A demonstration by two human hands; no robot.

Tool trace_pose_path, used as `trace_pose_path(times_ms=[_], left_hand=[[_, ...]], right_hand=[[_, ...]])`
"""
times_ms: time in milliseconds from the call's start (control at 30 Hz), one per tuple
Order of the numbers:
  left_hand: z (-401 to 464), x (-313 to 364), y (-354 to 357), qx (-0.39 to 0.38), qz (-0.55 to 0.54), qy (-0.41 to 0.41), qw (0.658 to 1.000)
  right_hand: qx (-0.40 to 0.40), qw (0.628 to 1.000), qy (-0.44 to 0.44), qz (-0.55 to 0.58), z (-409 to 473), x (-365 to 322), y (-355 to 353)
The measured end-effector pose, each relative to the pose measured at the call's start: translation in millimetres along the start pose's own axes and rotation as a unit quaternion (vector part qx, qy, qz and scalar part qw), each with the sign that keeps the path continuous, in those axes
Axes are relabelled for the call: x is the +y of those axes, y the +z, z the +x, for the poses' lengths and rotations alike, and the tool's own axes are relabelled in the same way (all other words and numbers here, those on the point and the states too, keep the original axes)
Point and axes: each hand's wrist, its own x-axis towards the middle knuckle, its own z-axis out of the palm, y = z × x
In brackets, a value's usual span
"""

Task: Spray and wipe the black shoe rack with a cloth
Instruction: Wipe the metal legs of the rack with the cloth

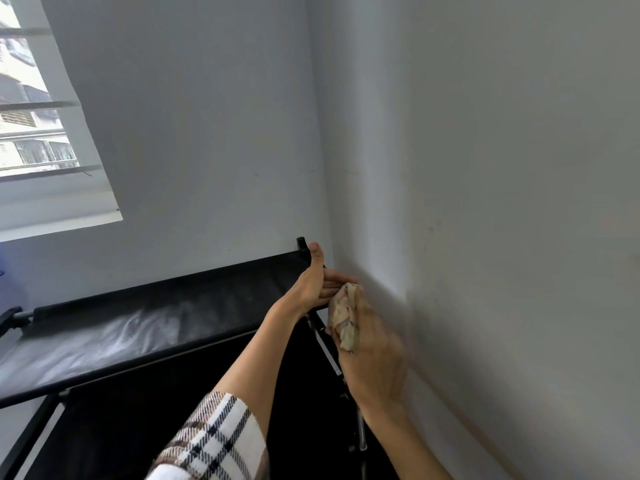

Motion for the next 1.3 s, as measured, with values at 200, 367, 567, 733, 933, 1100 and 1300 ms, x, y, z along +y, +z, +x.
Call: trace_pose_path(times_ms=[200, 367, 567, 733, 933, 1100, 1300], left_hand=[[2.3, -2.9, 0.5, 0.015, 0.009, 0.021, 1.000], [1.0, -2.5, 0.4, 0.008, 0.012, 0.024, 1.000], [2.8, -6.0, 0.0, 0.006, 0.004, 0.046, 0.999], [0.2, -8.1, 1.8, 0.011, 0.011, 0.070, 0.997], [0.0, -10.1, 4.5, 0.028, 0.019, 0.093, 0.995], [2.6, -12.6, 6.6, 0.035, 0.013, 0.100, 0.994], [4.1, -14.5, 7.3, 0.048, 0.016, 0.105, 0.993]], right_hand=[[-0.057, 0.998, 0.012, 0.013, -22.7, 7.5, 7.4], [-0.045, 0.998, 0.025, 0.035, -19.8, 4.3, -0.4], [-0.043, 0.996, 0.050, 0.052, -10.2, 0.9, 9.7], [-0.150, 0.977, 0.131, 0.078, -42.7, 15.1, 11.8], [-0.034, 0.996, 0.052, 0.071, -25.8, 8.0, 12.1], [-0.168, 0.978, 0.109, 0.063, -55.7, 18.7, 18.5], [-0.103, 0.991, 0.075, 0.052, -53.7, 11.3, 12.7]])
